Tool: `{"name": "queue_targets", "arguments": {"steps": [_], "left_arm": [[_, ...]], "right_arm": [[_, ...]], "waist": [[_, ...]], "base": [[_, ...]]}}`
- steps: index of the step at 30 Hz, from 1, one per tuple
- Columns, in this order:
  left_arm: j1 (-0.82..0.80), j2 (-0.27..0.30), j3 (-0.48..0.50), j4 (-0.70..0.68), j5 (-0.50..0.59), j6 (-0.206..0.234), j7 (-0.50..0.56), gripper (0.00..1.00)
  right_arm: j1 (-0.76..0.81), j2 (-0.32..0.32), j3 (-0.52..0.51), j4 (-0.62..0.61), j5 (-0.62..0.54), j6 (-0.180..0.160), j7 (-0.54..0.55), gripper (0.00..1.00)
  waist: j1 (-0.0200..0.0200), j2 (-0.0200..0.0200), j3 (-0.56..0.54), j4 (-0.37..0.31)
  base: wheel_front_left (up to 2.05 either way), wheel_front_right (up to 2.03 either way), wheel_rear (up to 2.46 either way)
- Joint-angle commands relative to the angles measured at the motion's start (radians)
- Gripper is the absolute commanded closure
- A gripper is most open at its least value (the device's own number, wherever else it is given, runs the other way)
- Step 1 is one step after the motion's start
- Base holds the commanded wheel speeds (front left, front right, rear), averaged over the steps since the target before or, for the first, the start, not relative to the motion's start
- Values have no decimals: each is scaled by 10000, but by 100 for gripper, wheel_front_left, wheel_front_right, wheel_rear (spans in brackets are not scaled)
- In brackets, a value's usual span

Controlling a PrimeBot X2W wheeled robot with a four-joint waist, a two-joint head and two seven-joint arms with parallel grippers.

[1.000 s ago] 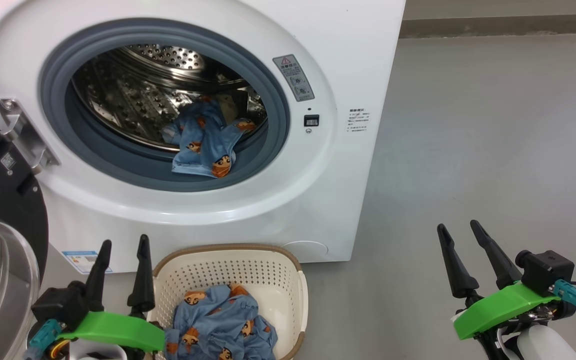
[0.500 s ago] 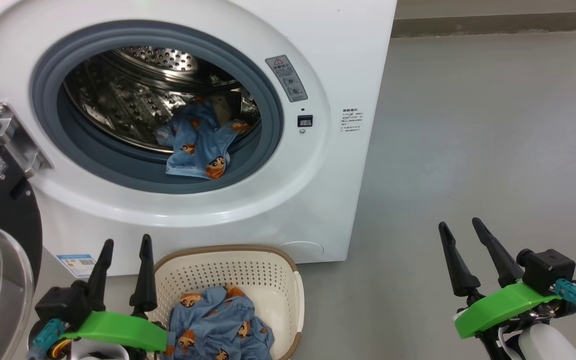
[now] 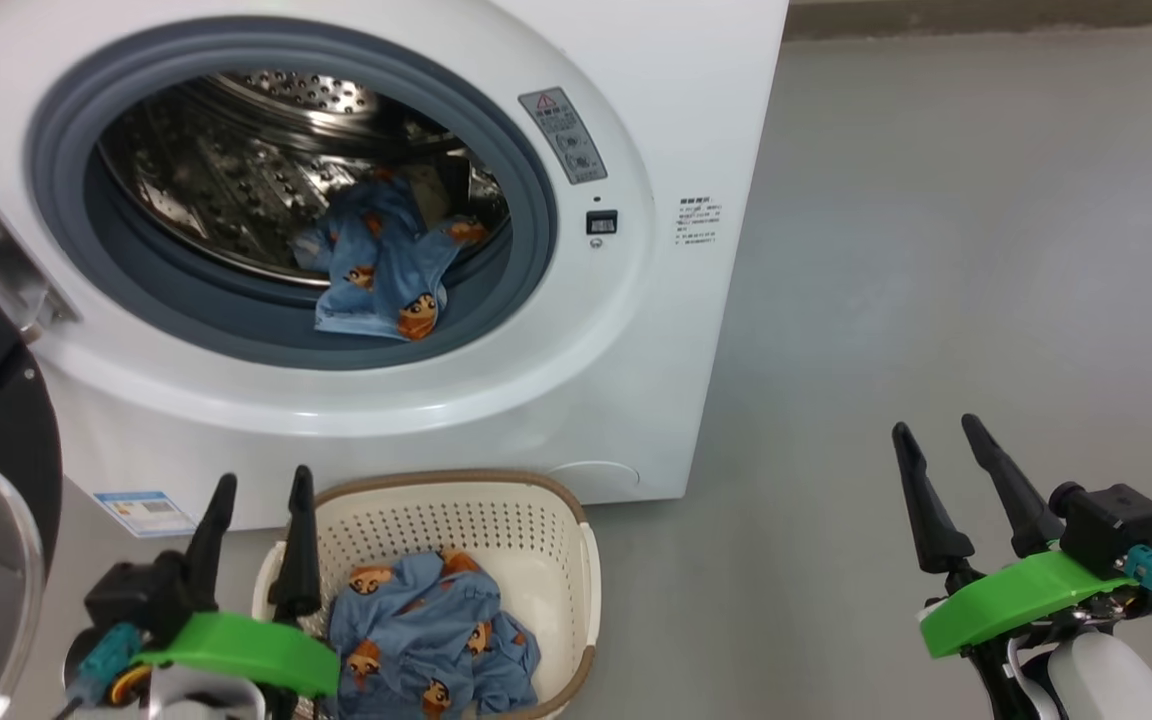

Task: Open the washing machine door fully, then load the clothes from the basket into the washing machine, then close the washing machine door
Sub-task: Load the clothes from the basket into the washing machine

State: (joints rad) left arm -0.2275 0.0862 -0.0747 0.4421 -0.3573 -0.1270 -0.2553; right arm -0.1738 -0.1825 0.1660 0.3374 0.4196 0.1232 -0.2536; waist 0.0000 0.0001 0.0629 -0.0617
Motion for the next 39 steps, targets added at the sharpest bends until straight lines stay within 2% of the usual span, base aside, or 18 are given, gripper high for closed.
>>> {"name": "queue_targets", "arguments": {"steps": [1,10,16,29,39], "left_arm": [[-648,281,166,-92,194,-36,-65,0],[-3082,660,-479,1707,35,-36,221,0],[-4798,803,-647,3125,-175,-36,794,0],[-8799,1360,-1032,6210,-169,-27,2023,0],[-10329,1667,-1315,7871,91,605,2936,0]], "right_arm": [[-346,-18,68,-335,-199,75,-82,0],[-907,487,-565,-871,-879,75,-82,0],[-1193,652,-577,-997,-1041,75,-82,0],[-1865,1051,-414,-1405,-1078,75,-82,0],[-1967,1175,-329,-1662,-1051,75,-82,0]], "waist": [[0,-1,314,-89],[0,-1,1772,-355],[0,-1,2506,-500],[0,-1,4268,-1290],[0,-1,4798,-1838]], "base": [[0,0,0],[0,0,0],[0,0,0],[0,0,0],[0,0,0]]}}
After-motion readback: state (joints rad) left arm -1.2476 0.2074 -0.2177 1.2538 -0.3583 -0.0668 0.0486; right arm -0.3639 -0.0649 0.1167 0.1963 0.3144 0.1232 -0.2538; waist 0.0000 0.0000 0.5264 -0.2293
